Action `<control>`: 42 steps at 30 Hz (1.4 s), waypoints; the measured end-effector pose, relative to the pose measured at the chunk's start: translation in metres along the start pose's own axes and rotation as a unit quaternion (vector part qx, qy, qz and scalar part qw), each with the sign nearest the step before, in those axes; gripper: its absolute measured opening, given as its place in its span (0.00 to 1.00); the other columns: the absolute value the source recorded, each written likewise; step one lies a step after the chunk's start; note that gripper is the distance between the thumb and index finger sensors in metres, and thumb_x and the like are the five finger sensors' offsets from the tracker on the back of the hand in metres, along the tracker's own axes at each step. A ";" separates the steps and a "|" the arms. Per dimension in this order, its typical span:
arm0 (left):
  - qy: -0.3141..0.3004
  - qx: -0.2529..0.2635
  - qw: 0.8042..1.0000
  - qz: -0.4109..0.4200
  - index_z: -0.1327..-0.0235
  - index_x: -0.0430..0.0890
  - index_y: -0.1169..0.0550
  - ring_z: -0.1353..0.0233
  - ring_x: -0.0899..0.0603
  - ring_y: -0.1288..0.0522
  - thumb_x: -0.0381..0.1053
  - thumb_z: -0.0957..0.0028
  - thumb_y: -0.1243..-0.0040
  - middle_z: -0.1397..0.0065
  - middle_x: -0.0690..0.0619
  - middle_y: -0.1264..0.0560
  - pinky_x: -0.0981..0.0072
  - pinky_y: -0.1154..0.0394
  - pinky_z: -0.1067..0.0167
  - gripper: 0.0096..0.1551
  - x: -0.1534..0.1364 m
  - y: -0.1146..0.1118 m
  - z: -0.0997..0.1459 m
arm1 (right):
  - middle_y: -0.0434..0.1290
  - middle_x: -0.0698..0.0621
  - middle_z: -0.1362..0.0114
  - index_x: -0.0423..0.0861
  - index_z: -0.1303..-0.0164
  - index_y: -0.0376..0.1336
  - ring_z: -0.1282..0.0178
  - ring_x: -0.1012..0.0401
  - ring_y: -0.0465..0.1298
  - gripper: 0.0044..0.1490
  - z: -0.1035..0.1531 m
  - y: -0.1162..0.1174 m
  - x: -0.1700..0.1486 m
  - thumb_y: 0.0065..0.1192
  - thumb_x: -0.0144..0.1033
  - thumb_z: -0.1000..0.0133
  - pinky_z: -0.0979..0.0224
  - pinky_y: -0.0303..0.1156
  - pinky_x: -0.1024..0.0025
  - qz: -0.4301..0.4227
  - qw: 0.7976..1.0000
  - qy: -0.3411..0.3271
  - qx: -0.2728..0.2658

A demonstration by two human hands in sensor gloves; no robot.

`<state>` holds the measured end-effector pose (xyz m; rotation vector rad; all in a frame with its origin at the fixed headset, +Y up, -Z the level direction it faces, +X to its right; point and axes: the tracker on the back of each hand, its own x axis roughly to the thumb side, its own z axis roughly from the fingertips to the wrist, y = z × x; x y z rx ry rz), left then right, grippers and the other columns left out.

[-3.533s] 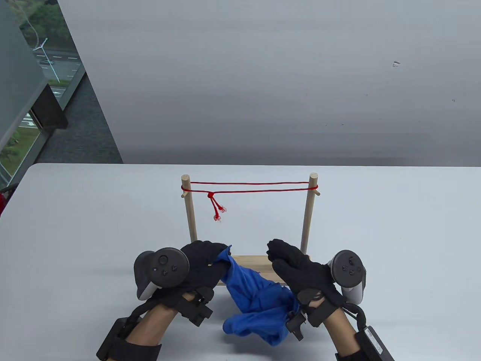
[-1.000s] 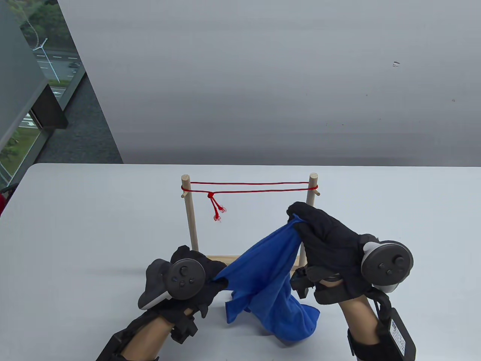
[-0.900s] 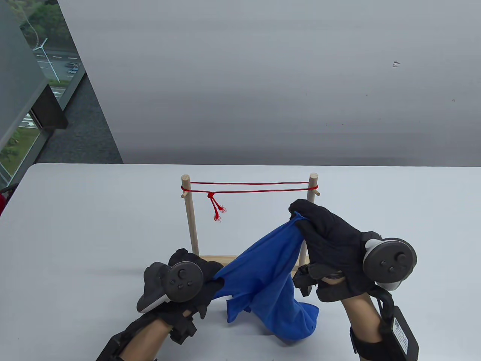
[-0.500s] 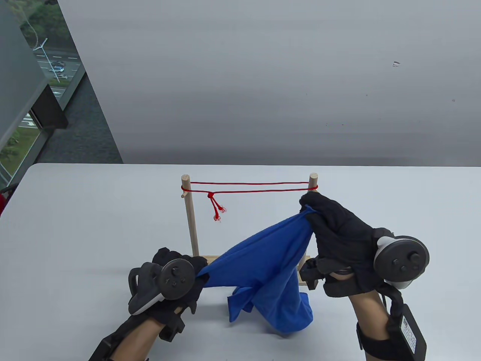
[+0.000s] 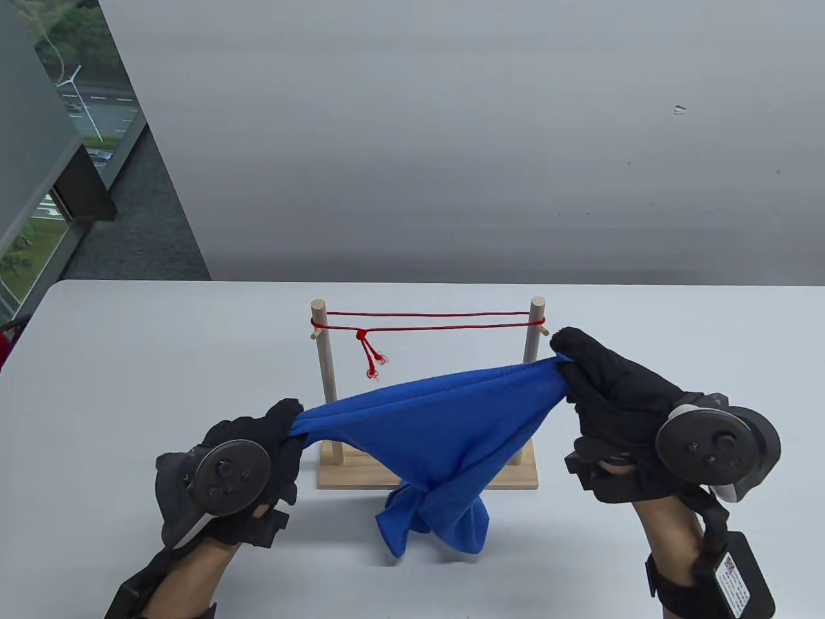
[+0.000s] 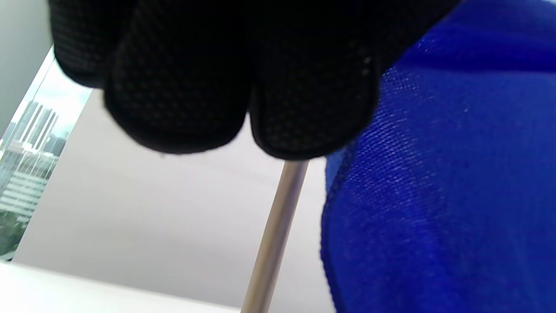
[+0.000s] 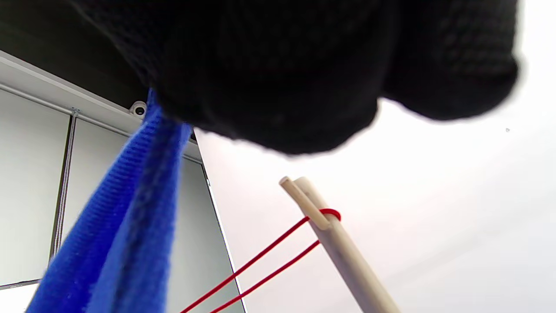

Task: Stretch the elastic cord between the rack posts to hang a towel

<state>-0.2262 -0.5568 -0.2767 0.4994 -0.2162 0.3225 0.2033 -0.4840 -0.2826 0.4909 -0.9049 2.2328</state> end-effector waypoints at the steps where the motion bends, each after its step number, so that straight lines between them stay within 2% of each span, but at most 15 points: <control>1: -0.003 0.014 1.000 0.004 0.56 0.43 0.12 0.73 0.46 0.10 0.56 0.54 0.29 0.80 0.62 0.09 0.50 0.16 0.57 0.22 0.001 0.005 -0.001 | 0.83 0.55 0.71 0.47 0.43 0.72 0.82 0.64 0.82 0.25 -0.001 -0.002 -0.002 0.62 0.45 0.48 0.69 0.81 0.64 -0.004 1.000 0.006 0.004; 6: -0.022 0.064 0.998 -0.010 0.56 0.42 0.12 0.77 0.48 0.10 0.55 0.54 0.28 0.83 0.63 0.10 0.51 0.15 0.60 0.22 0.010 0.029 -0.006 | 0.83 0.60 0.79 0.47 0.44 0.72 0.90 0.69 0.80 0.25 -0.003 -0.008 -0.007 0.63 0.46 0.48 0.78 0.81 0.70 -0.016 0.999 0.030 0.038; 11: -0.043 0.097 0.994 -0.022 0.56 0.41 0.12 0.77 0.48 0.10 0.54 0.55 0.28 0.84 0.63 0.10 0.51 0.15 0.61 0.22 0.019 0.051 -0.014 | 0.84 0.60 0.79 0.44 0.46 0.73 0.91 0.69 0.81 0.26 -0.005 -0.010 -0.015 0.64 0.44 0.49 0.79 0.82 0.70 -0.122 0.990 0.058 0.048; 21: -0.074 0.138 0.987 -0.043 0.56 0.40 0.12 0.77 0.48 0.10 0.54 0.55 0.27 0.84 0.63 0.10 0.52 0.15 0.60 0.22 0.038 0.080 -0.029 | 0.86 0.55 0.69 0.35 0.47 0.72 0.80 0.62 0.89 0.26 -0.015 -0.005 -0.008 0.66 0.36 0.49 0.72 0.86 0.64 -0.256 0.965 0.047 0.035; 33: -0.104 0.171 0.978 -0.065 0.56 0.40 0.12 0.77 0.48 0.10 0.54 0.55 0.27 0.83 0.63 0.10 0.52 0.15 0.60 0.22 0.055 0.104 -0.049 | 0.86 0.50 0.59 0.33 0.47 0.71 0.66 0.54 0.92 0.26 -0.034 0.001 0.010 0.66 0.34 0.49 0.60 0.88 0.56 -0.275 0.961 0.015 0.019; 42: -0.121 0.194 0.971 -0.070 0.56 0.41 0.12 0.77 0.48 0.10 0.54 0.55 0.27 0.83 0.63 0.10 0.52 0.15 0.59 0.22 0.066 0.119 -0.065 | 0.86 0.49 0.57 0.34 0.46 0.71 0.62 0.53 0.92 0.26 -0.053 0.002 0.024 0.66 0.34 0.49 0.56 0.88 0.54 -0.282 0.959 -0.016 0.023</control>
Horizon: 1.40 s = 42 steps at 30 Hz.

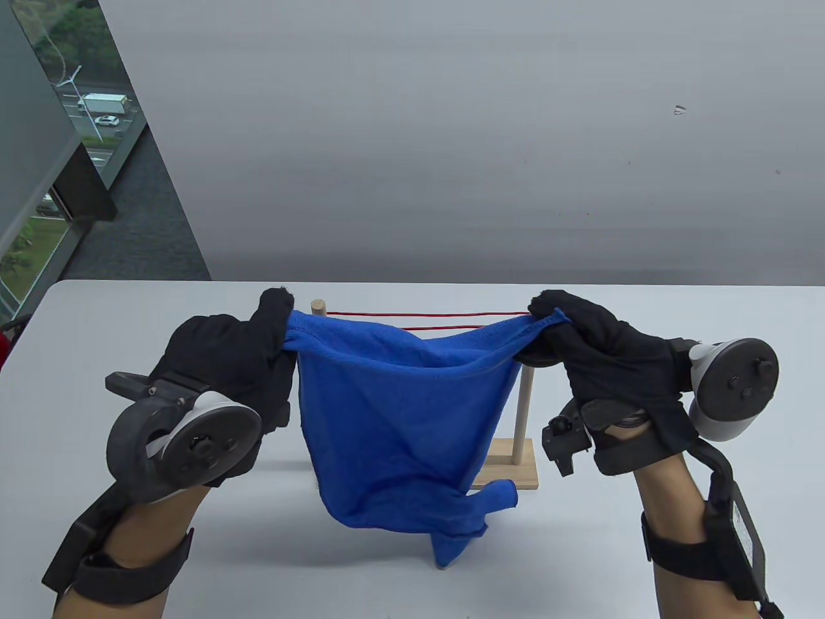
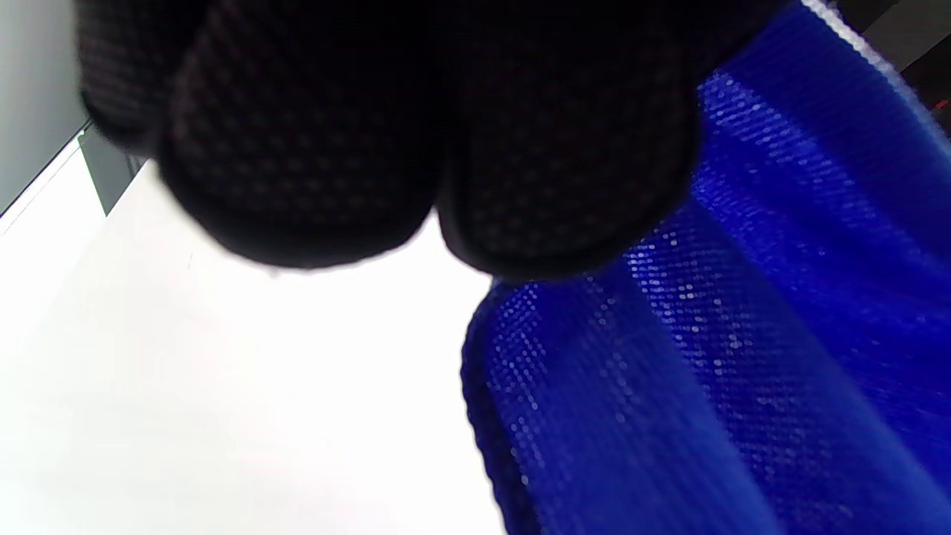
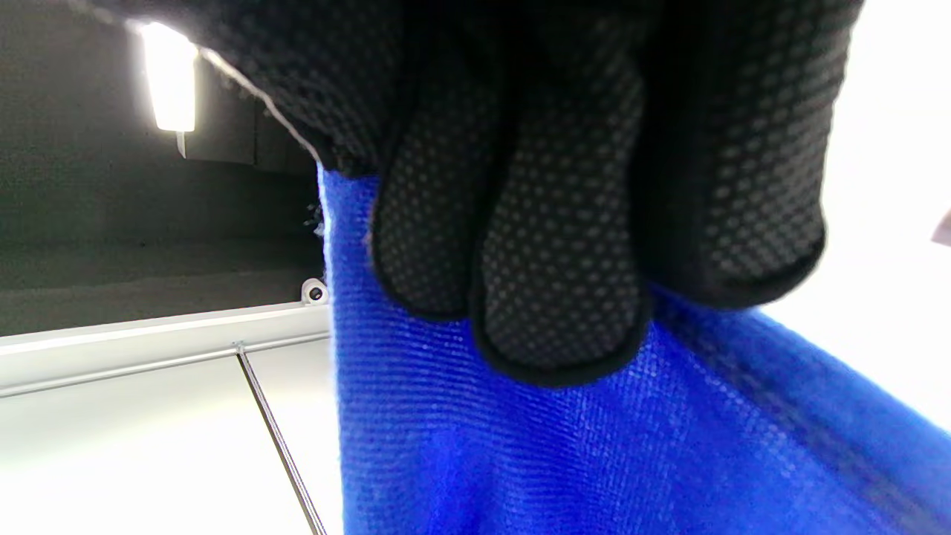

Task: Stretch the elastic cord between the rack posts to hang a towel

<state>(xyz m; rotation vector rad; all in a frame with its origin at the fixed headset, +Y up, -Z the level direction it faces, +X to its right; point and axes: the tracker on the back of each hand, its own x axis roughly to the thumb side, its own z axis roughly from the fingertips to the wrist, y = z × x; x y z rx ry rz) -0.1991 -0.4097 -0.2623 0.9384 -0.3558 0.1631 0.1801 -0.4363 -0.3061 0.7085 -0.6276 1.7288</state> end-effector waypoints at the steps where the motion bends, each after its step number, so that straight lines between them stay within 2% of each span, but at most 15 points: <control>1: -0.002 0.004 1.000 -0.001 0.56 0.41 0.12 0.77 0.48 0.10 0.54 0.55 0.27 0.83 0.63 0.10 0.52 0.15 0.59 0.22 0.000 0.001 -0.003 | 0.86 0.49 0.57 0.34 0.46 0.71 0.62 0.53 0.92 0.26 -0.002 0.001 0.001 0.66 0.34 0.49 0.56 0.88 0.54 -0.002 1.000 -0.003 0.002; 7: -0.012 0.028 1.000 0.001 0.56 0.41 0.12 0.76 0.48 0.10 0.54 0.55 0.27 0.83 0.63 0.10 0.52 0.15 0.59 0.22 0.004 0.010 -0.017 | 0.86 0.49 0.56 0.35 0.46 0.71 0.61 0.52 0.92 0.26 -0.013 0.005 0.009 0.66 0.34 0.49 0.55 0.87 0.54 -0.009 1.000 -0.020 0.005; 17: -0.014 0.022 0.999 0.026 0.55 0.41 0.12 0.75 0.48 0.10 0.54 0.55 0.27 0.82 0.63 0.09 0.52 0.15 0.58 0.22 0.007 0.006 -0.035 | 0.86 0.49 0.56 0.35 0.46 0.71 0.60 0.52 0.92 0.26 -0.030 -0.002 0.018 0.66 0.35 0.49 0.54 0.87 0.53 -0.008 0.999 -0.038 -0.013; 24: -0.021 0.016 0.999 0.034 0.55 0.41 0.12 0.75 0.48 0.10 0.54 0.55 0.27 0.82 0.63 0.09 0.52 0.15 0.58 0.22 0.015 -0.002 -0.049 | 0.86 0.49 0.56 0.35 0.45 0.71 0.60 0.52 0.92 0.26 -0.038 -0.009 0.017 0.65 0.35 0.49 0.54 0.87 0.53 -0.006 0.999 -0.038 -0.025; 28: -0.019 0.012 0.999 0.033 0.55 0.41 0.12 0.75 0.48 0.10 0.54 0.55 0.27 0.82 0.63 0.09 0.52 0.15 0.58 0.22 0.015 -0.008 -0.058 | 0.86 0.49 0.55 0.36 0.45 0.71 0.60 0.52 0.92 0.26 -0.043 -0.010 0.012 0.65 0.35 0.49 0.53 0.87 0.53 -0.015 0.999 -0.027 -0.014; 42: 0.025 -0.045 0.996 0.072 0.54 0.43 0.12 0.70 0.47 0.09 0.55 0.55 0.27 0.77 0.62 0.08 0.51 0.16 0.54 0.22 -0.017 -0.047 -0.080 | 0.85 0.49 0.53 0.37 0.44 0.71 0.56 0.51 0.91 0.26 -0.063 -0.016 -0.023 0.65 0.36 0.48 0.50 0.86 0.52 -0.045 0.999 0.025 -0.008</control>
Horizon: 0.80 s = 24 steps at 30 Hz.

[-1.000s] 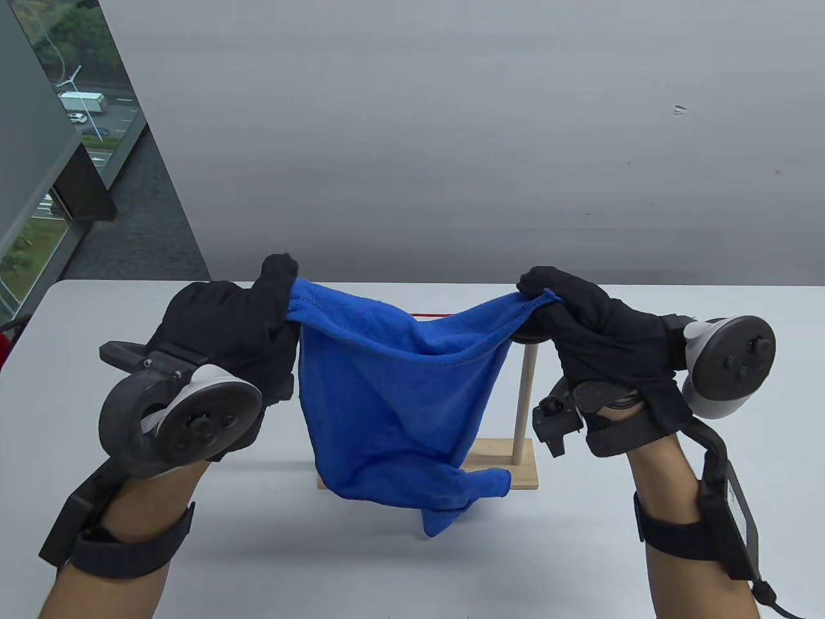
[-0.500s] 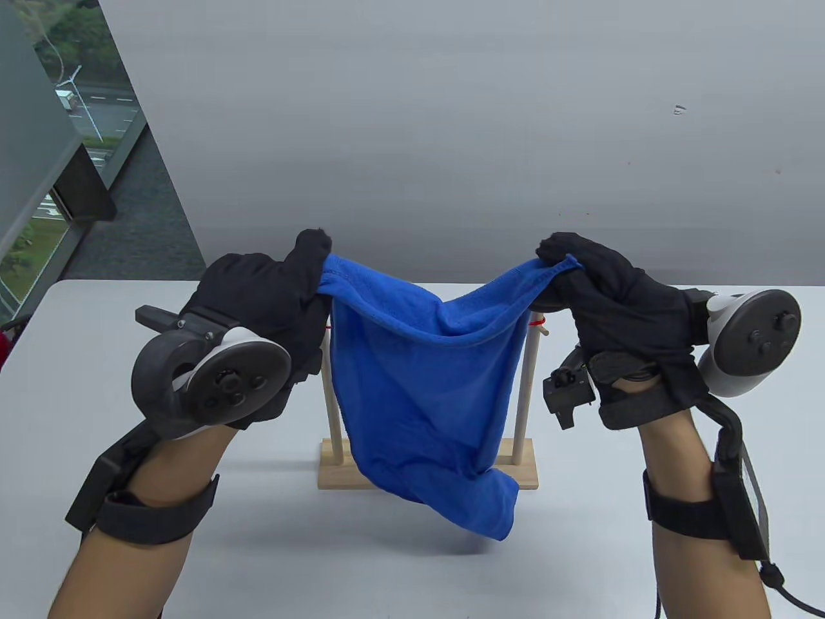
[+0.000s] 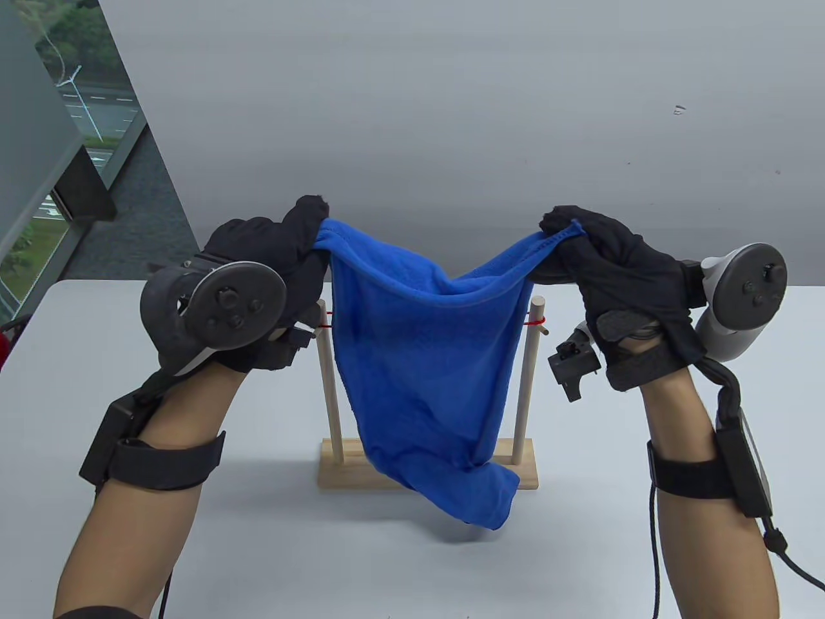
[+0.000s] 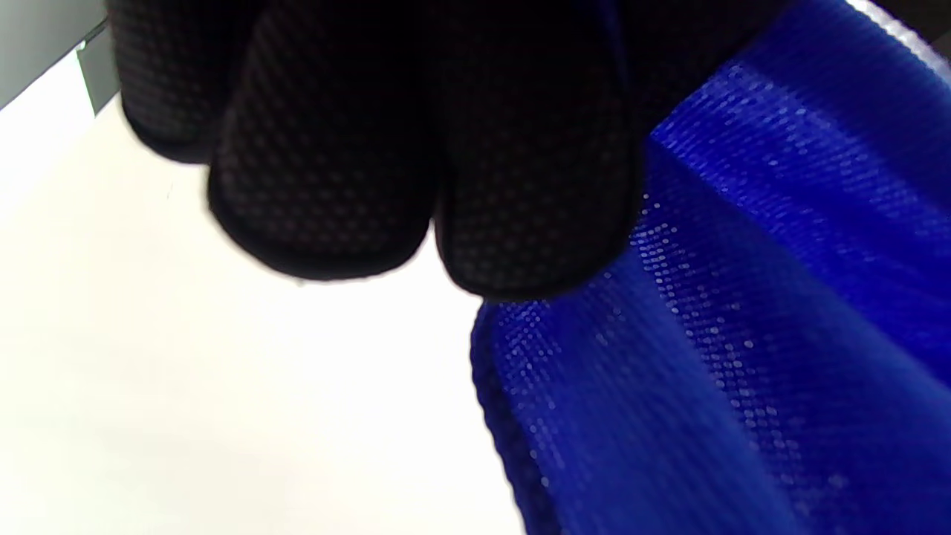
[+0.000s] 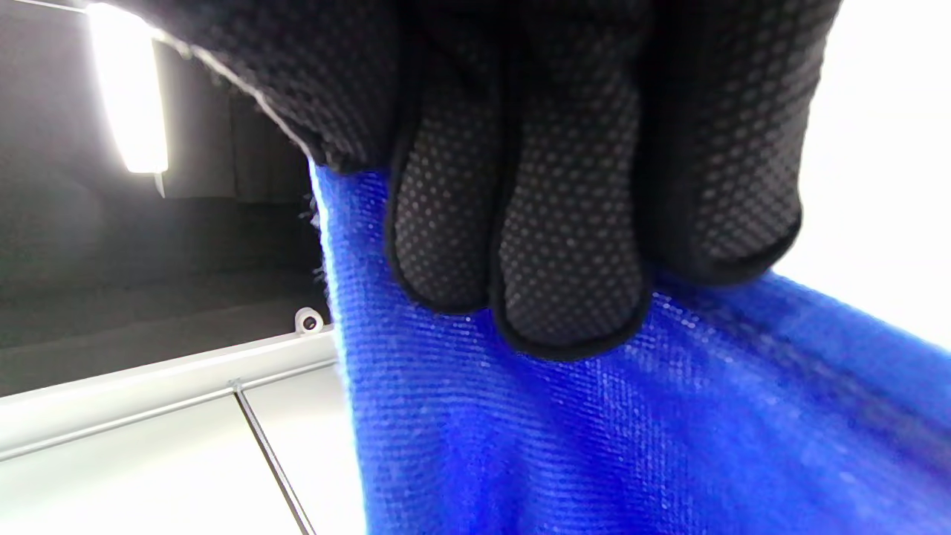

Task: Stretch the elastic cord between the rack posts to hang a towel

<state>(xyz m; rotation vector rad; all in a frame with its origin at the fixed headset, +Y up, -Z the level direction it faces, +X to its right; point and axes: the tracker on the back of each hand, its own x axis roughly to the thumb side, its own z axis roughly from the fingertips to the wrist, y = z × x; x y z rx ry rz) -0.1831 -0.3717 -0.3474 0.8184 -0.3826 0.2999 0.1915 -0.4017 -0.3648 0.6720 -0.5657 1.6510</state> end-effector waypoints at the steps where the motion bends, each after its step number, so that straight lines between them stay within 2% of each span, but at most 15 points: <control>1: 0.001 -0.008 1.000 0.008 0.54 0.43 0.13 0.69 0.47 0.09 0.55 0.55 0.27 0.76 0.62 0.07 0.51 0.16 0.53 0.22 -0.003 -0.003 -0.002 | 0.85 0.49 0.53 0.37 0.43 0.70 0.56 0.51 0.91 0.26 -0.002 0.000 -0.004 0.65 0.36 0.47 0.50 0.86 0.52 0.001 1.000 0.006 0.003; 5: 0.007 -0.043 0.998 0.045 0.53 0.43 0.12 0.67 0.46 0.08 0.55 0.55 0.27 0.75 0.62 0.07 0.50 0.16 0.51 0.22 -0.017 -0.015 -0.011 | 0.85 0.48 0.52 0.37 0.43 0.70 0.55 0.50 0.91 0.26 -0.009 0.004 -0.016 0.64 0.36 0.47 0.49 0.85 0.51 0.000 1.000 0.024 0.019; 11: 0.021 -0.059 0.996 0.055 0.53 0.43 0.12 0.66 0.46 0.08 0.55 0.55 0.27 0.73 0.62 0.07 0.50 0.16 0.51 0.23 -0.036 -0.026 -0.015 | 0.85 0.47 0.51 0.39 0.42 0.70 0.54 0.49 0.90 0.26 -0.017 0.002 -0.031 0.64 0.38 0.46 0.48 0.84 0.50 -0.001 0.998 0.044 0.036; 20: 0.044 -0.103 0.989 0.093 0.54 0.44 0.12 0.64 0.46 0.08 0.55 0.56 0.26 0.71 0.61 0.06 0.49 0.17 0.49 0.23 -0.065 -0.045 -0.010 | 0.84 0.47 0.51 0.38 0.42 0.70 0.54 0.49 0.90 0.26 -0.018 -0.011 -0.057 0.64 0.38 0.46 0.49 0.83 0.50 0.024 0.995 0.087 0.033; 24: 0.052 -0.120 0.986 0.105 0.54 0.44 0.12 0.63 0.45 0.08 0.56 0.57 0.25 0.70 0.61 0.06 0.49 0.17 0.49 0.23 -0.073 -0.053 -0.004 | 0.84 0.45 0.50 0.38 0.42 0.70 0.53 0.47 0.89 0.27 -0.017 -0.012 -0.069 0.64 0.38 0.46 0.49 0.82 0.48 0.037 0.992 0.107 0.053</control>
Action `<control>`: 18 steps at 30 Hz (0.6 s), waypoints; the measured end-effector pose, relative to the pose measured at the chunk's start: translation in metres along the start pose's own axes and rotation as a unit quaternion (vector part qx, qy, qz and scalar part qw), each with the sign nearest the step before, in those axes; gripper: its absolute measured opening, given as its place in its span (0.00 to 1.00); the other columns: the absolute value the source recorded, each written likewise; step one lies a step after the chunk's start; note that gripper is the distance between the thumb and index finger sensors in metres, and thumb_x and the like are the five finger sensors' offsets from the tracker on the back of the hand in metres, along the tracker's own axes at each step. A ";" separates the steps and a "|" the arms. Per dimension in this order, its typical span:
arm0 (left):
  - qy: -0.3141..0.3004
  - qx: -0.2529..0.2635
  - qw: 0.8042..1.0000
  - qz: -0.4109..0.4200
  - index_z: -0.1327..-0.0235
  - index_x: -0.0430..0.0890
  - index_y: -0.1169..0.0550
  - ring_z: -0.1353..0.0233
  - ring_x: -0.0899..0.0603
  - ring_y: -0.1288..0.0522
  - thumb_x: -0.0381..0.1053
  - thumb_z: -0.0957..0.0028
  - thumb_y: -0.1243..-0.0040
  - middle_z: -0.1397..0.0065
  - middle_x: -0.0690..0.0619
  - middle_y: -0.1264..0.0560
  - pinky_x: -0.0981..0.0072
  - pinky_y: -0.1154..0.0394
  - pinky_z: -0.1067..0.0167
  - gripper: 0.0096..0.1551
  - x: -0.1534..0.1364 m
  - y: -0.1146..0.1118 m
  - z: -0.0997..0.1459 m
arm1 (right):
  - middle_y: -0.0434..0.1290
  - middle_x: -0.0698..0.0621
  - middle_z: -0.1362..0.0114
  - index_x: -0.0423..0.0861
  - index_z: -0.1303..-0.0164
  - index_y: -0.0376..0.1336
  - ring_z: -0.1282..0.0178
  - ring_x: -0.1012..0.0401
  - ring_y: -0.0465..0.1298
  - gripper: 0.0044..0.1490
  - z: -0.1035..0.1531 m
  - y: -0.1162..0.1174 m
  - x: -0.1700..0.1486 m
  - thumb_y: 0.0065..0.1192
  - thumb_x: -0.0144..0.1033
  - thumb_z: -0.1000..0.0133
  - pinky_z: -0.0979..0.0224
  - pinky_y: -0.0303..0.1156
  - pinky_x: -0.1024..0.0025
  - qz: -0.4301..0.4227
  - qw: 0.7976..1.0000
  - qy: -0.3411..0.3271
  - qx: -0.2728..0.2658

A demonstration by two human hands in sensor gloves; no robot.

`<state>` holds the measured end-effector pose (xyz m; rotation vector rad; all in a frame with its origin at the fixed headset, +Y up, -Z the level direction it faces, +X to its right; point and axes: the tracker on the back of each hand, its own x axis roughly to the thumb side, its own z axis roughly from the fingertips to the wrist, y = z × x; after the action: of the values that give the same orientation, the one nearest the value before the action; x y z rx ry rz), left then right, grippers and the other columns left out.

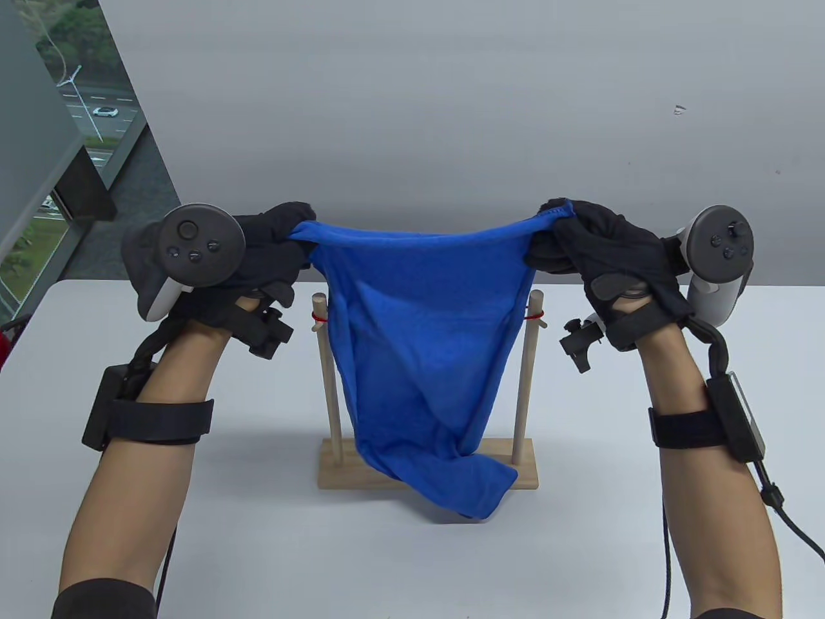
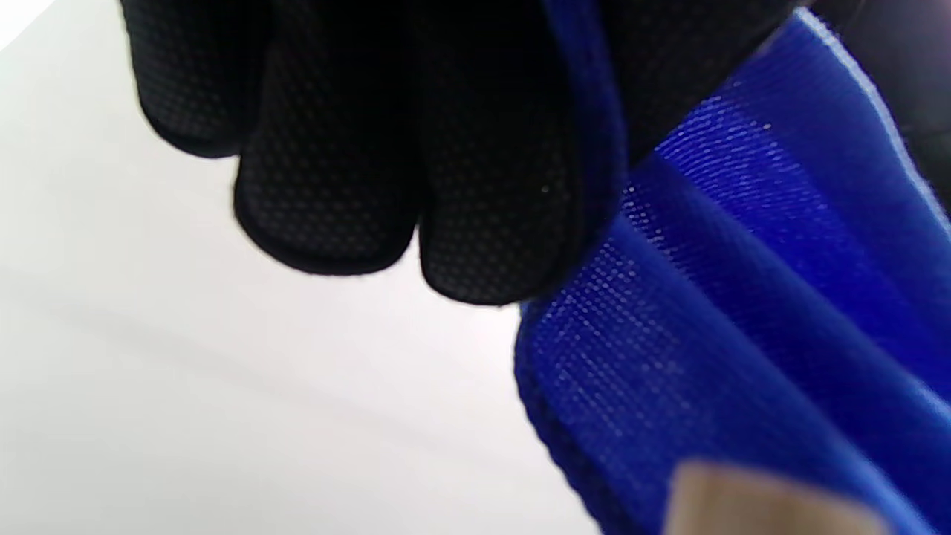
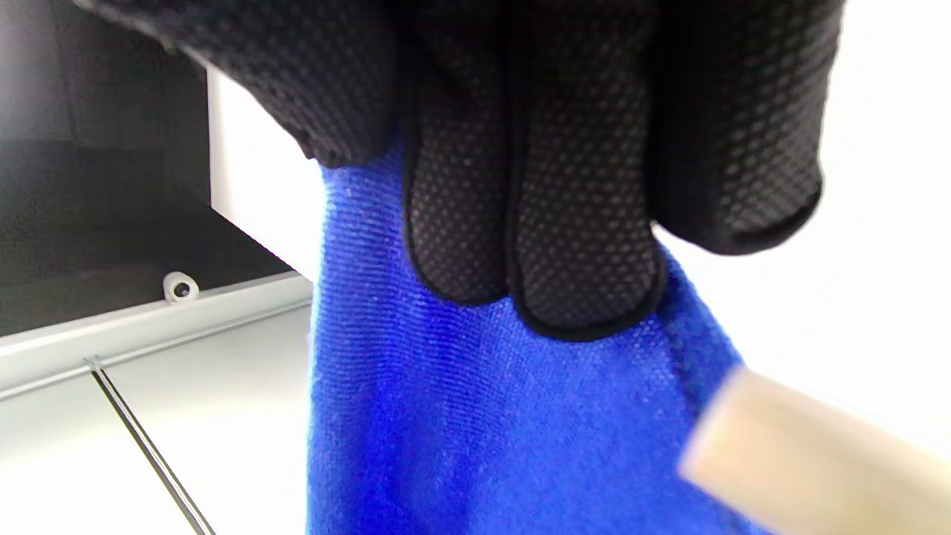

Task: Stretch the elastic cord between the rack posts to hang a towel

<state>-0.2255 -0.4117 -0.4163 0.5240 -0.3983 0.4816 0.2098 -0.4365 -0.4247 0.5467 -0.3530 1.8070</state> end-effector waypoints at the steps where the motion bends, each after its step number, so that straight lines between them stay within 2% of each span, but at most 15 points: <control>1: 0.001 -0.003 1.000 -0.001 0.54 0.44 0.12 0.63 0.45 0.08 0.56 0.57 0.25 0.70 0.61 0.06 0.49 0.17 0.49 0.23 -0.002 -0.002 0.001 | 0.84 0.45 0.49 0.38 0.41 0.69 0.52 0.47 0.88 0.27 0.000 0.000 -0.001 0.64 0.38 0.46 0.48 0.81 0.47 0.008 1.000 0.002 0.005; 7: 0.018 -0.045 0.999 -0.003 0.55 0.46 0.11 0.62 0.45 0.09 0.57 0.58 0.25 0.69 0.60 0.06 0.48 0.17 0.48 0.23 -0.019 -0.017 0.007 | 0.84 0.46 0.49 0.39 0.41 0.70 0.52 0.47 0.87 0.27 -0.004 0.003 -0.012 0.64 0.39 0.46 0.47 0.79 0.47 0.035 0.999 0.014 0.023; 11: 0.031 -0.073 0.997 0.005 0.56 0.47 0.11 0.62 0.44 0.09 0.59 0.58 0.25 0.69 0.60 0.06 0.47 0.18 0.48 0.23 -0.032 -0.029 0.013 | 0.84 0.47 0.51 0.39 0.42 0.70 0.55 0.49 0.88 0.27 0.000 0.003 -0.026 0.64 0.40 0.46 0.49 0.79 0.48 0.063 0.997 0.032 0.019; 15: 0.041 -0.104 0.994 0.010 0.58 0.46 0.10 0.65 0.45 0.09 0.59 0.58 0.25 0.73 0.61 0.07 0.48 0.17 0.50 0.22 -0.044 -0.044 0.021 | 0.84 0.47 0.52 0.39 0.42 0.70 0.57 0.49 0.88 0.27 0.009 0.005 -0.041 0.64 0.41 0.46 0.50 0.80 0.49 0.083 0.996 0.042 0.010; 18: 0.047 -0.119 0.992 0.013 0.60 0.46 0.10 0.66 0.45 0.10 0.60 0.58 0.25 0.75 0.62 0.08 0.48 0.17 0.51 0.22 -0.049 -0.054 0.028 | 0.85 0.48 0.54 0.40 0.42 0.70 0.60 0.50 0.88 0.27 0.015 0.006 -0.050 0.64 0.41 0.46 0.52 0.80 0.50 0.111 0.992 0.051 0.023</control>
<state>-0.2437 -0.4844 -0.4379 0.2651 -0.3673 0.4751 0.2188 -0.4863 -0.4386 0.4583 -0.3118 2.0536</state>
